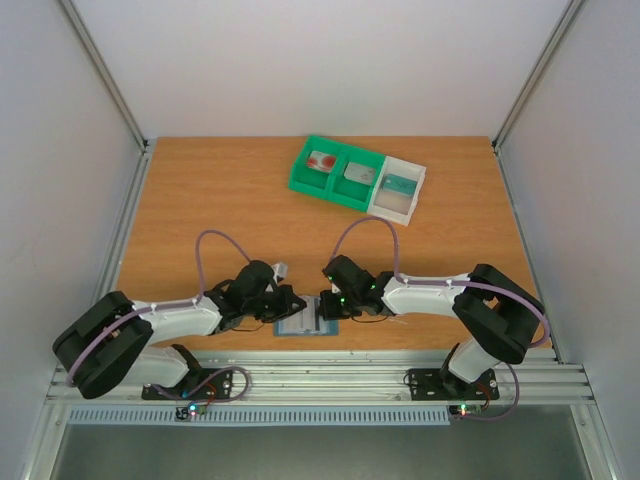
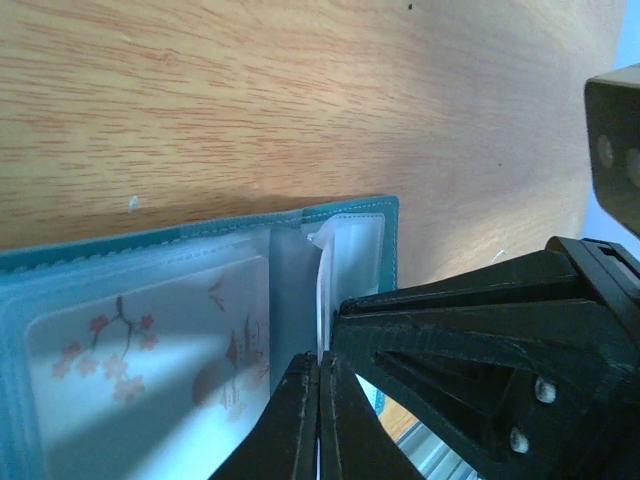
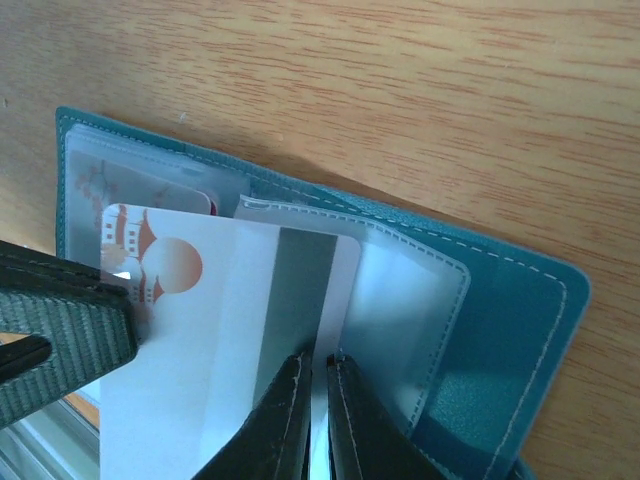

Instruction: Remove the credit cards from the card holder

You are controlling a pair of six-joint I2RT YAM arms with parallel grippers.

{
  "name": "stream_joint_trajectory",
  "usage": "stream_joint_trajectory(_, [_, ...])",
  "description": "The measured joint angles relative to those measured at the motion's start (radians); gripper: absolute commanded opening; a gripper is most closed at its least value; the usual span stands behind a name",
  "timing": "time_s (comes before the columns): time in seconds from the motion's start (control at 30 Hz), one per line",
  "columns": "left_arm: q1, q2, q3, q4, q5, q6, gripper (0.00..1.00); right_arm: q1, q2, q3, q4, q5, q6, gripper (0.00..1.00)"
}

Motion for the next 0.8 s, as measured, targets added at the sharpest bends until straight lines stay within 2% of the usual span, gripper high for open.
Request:
stream_joint_trajectory(0.33, [0.0, -0.09, 0.0, -0.077, -0.041, 0.008, 0.0, 0.0, 0.002, 0.0, 0.003, 0.004, 0.0, 0.07])
stream_joint_trajectory(0.63, [0.0, -0.234, 0.024, -0.238, -0.13, 0.061, 0.01, -0.002, 0.001, 0.002, -0.002, 0.005, -0.001, 0.08])
stream_joint_trajectory(0.8, [0.0, -0.306, 0.041, -0.287, -0.188, 0.118, 0.0, -0.003, -0.048, 0.03, -0.1, 0.04, -0.009, 0.09])
